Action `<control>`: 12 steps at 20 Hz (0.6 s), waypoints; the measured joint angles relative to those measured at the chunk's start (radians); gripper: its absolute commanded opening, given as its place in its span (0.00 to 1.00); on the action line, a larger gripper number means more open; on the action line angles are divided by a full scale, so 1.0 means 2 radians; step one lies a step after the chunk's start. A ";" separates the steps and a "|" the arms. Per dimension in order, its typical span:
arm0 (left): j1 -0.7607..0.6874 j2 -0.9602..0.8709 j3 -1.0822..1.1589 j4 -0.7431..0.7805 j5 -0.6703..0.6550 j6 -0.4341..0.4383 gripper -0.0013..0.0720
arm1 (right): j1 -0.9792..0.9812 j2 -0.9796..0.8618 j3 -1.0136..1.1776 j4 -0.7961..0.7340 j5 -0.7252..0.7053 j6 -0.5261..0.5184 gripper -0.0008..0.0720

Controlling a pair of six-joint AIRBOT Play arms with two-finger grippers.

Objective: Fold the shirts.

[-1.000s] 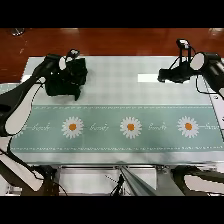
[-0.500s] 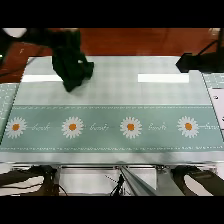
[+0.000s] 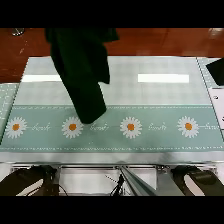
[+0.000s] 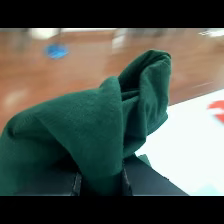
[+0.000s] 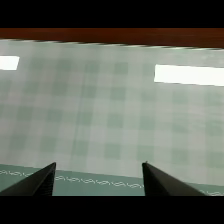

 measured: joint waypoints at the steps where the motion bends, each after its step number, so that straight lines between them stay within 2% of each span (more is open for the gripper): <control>1: -0.024 0.003 -0.008 -0.002 0.007 -0.001 0.07 | 0.000 0.008 0.000 0.000 0.007 -0.002 0.86; 4: -0.104 0.011 -0.066 -0.008 0.035 -0.005 0.07 | 0.000 0.020 -0.001 -0.001 0.023 -0.008 0.86; 7: -0.161 0.027 -0.171 -0.009 0.071 -0.029 0.07 | 0.000 0.025 -0.015 0.000 0.031 -0.010 0.86; 9: -0.178 0.044 -0.248 -0.011 0.079 -0.041 0.07 | 0.000 0.026 -0.037 0.001 0.035 -0.011 0.86; 12: -0.167 0.063 -0.365 -0.010 0.045 -0.050 0.07 | 0.000 0.027 -0.097 0.011 0.036 -0.011 0.86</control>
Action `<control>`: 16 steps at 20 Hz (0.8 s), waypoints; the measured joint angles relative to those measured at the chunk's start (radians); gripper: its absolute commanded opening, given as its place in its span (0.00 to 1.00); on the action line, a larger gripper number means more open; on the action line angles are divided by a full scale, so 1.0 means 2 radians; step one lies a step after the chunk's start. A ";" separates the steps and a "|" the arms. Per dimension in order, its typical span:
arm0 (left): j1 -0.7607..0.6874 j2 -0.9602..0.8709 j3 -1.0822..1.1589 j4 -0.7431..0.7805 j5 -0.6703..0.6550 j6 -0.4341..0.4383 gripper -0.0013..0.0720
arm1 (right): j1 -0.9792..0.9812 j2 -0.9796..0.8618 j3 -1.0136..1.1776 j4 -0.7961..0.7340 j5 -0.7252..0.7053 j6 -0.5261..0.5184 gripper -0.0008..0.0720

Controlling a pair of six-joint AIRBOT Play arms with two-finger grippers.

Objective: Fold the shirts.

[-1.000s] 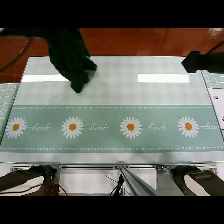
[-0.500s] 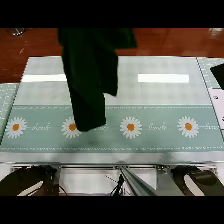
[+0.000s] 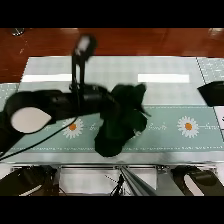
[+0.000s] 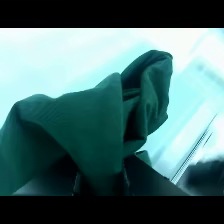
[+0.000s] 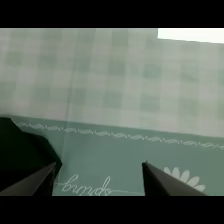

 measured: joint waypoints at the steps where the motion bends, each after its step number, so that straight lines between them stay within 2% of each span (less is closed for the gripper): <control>1: 0.009 0.002 -0.035 0.000 -0.009 -0.002 0.07 | 0.000 0.000 -0.029 0.007 -0.006 0.000 0.86; 3: 0.036 0.004 -0.098 0.001 -0.024 -0.002 0.08 | 0.000 0.000 -0.087 0.023 -0.031 0.002 0.86; 4: 0.051 0.003 -0.121 0.002 -0.031 -0.003 0.30 | 0.000 -0.003 -0.115 0.033 -0.045 0.006 0.86; 5: 0.068 0.002 -0.137 0.002 -0.039 -0.003 0.79 | 0.000 -0.007 -0.138 0.042 -0.060 0.011 0.86; 6: 0.089 0.001 -0.147 0.002 -0.052 -0.003 0.98 | 0.000 -0.015 -0.156 0.049 -0.069 0.014 0.86; 9: 0.165 0.000 -0.131 0.012 -0.109 0.006 0.98 | -0.019 -0.053 -0.159 0.064 -0.091 0.015 0.86; 13: 0.314 0.032 -0.082 0.019 -0.174 0.038 0.98 | -0.133 -0.092 -0.103 0.055 -0.084 -0.008 0.87; 16: 0.401 0.072 -0.128 -0.043 -0.200 0.054 0.98 | -0.233 -0.098 -0.134 0.065 -0.085 -0.004 0.86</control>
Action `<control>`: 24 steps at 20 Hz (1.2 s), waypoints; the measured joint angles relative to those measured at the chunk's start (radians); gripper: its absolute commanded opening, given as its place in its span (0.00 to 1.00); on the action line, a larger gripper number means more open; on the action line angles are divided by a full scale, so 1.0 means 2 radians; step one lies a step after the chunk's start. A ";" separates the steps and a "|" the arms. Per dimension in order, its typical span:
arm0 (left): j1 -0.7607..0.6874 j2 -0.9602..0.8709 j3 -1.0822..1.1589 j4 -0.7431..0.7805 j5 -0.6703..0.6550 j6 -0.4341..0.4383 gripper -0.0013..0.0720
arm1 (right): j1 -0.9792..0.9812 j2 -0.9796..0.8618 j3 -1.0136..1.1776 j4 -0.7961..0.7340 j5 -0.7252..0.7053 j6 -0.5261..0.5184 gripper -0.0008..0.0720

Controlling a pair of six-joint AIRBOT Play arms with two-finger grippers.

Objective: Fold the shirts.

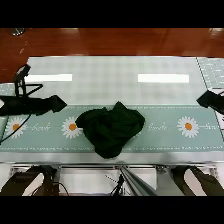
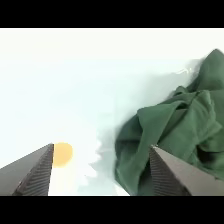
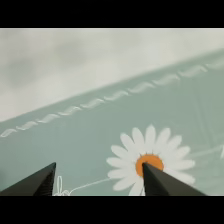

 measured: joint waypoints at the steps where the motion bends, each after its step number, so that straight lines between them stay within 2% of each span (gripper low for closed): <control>1: 0.013 0.008 -0.030 -0.036 -0.008 0.015 0.98 | -0.017 -0.001 -0.024 0.020 -0.002 -0.006 0.86; 5: 0.008 0.006 -0.147 -0.200 0.002 0.106 0.98 | -0.020 -0.002 -0.137 0.132 -0.029 -0.056 0.86; 7: -0.014 -0.014 -0.173 -0.255 0.044 0.144 0.98 | 0.012 -0.002 -0.170 0.170 -0.042 -0.073 0.86; 10: -0.050 -0.056 -0.179 -0.297 0.125 0.174 0.97 | 0.078 -0.002 -0.194 0.196 -0.063 -0.079 0.86; 11: -0.060 -0.072 -0.174 -0.305 0.148 0.181 0.83 | 0.101 -0.002 -0.197 0.200 -0.070 -0.075 0.86; 12: -0.067 -0.088 -0.166 -0.311 0.163 0.187 0.31 | 0.121 -0.002 -0.200 0.204 -0.079 -0.071 0.86; 13: -0.073 -0.105 -0.157 -0.315 0.173 0.195 0.07 | 0.142 -0.002 -0.202 0.207 -0.088 -0.064 0.86; 18: -0.084 -0.159 -0.117 -0.325 0.188 0.231 0.07 | 0.216 -0.003 -0.206 0.213 -0.124 -0.034 0.86; 24: -0.087 -0.174 -0.104 -0.328 0.189 0.243 0.07 | 0.279 -0.064 -0.204 0.245 -0.158 -0.030 0.86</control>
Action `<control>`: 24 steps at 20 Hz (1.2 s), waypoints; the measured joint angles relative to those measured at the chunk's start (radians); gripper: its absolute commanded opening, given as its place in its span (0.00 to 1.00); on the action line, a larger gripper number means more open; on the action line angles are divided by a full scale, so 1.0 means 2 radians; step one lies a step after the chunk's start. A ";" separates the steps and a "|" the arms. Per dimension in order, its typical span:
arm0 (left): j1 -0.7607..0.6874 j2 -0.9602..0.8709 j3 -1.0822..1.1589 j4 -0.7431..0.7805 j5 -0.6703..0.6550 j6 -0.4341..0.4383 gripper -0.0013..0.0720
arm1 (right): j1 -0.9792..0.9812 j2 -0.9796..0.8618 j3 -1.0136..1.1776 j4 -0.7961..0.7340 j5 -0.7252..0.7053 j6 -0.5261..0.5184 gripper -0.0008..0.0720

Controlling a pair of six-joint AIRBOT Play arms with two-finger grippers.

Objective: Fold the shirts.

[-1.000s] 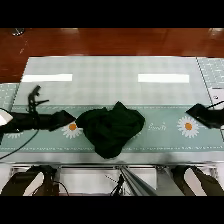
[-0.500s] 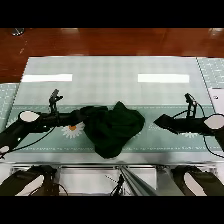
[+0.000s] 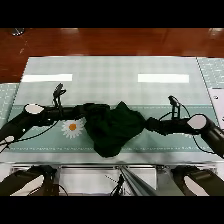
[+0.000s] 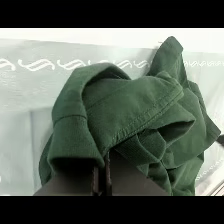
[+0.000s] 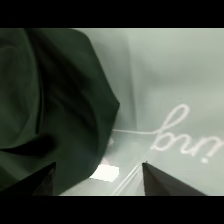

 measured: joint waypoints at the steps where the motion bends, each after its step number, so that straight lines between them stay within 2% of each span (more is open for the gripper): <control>1: 0.000 -0.001 0.001 0.000 0.000 0.000 0.07 | 0.009 -0.017 0.004 0.012 -0.006 -0.006 0.86; 3: 0.000 -0.002 0.001 0.000 -0.003 0.001 0.07 | 0.028 -0.055 0.015 0.036 -0.015 -0.020 0.85; 4: 0.000 -0.002 0.002 0.000 -0.004 0.001 0.07 | 0.037 -0.074 0.023 0.048 -0.017 -0.025 0.74; 6: 0.000 -0.002 0.003 0.000 -0.005 0.002 0.07 | 0.055 -0.113 0.043 0.060 -0.021 -0.034 0.09; 7: 0.000 -0.002 0.005 0.000 -0.006 0.002 0.07 | 0.061 -0.129 0.057 0.063 -0.022 -0.040 0.04; 10: 0.009 0.006 0.038 0.001 -0.023 0.002 0.07 | 0.062 -0.156 0.130 0.064 0.000 -0.065 0.04; 12: 0.019 0.019 0.086 0.001 -0.035 0.002 0.07 | 0.045 -0.162 0.222 0.035 0.039 -0.067 0.04; 17: 0.034 0.050 0.295 0.002 -0.040 -0.009 0.07 | -0.004 -0.165 0.571 -0.068 0.137 -0.024 0.04; 20: 0.037 0.060 0.445 0.043 -0.043 -0.052 0.07 | -0.017 -0.154 0.758 -0.109 0.192 -0.013 0.04; 24: 0.038 0.093 0.588 0.187 -0.089 -0.152 0.07 | -0.023 -0.072 0.842 -0.169 0.224 -0.018 0.04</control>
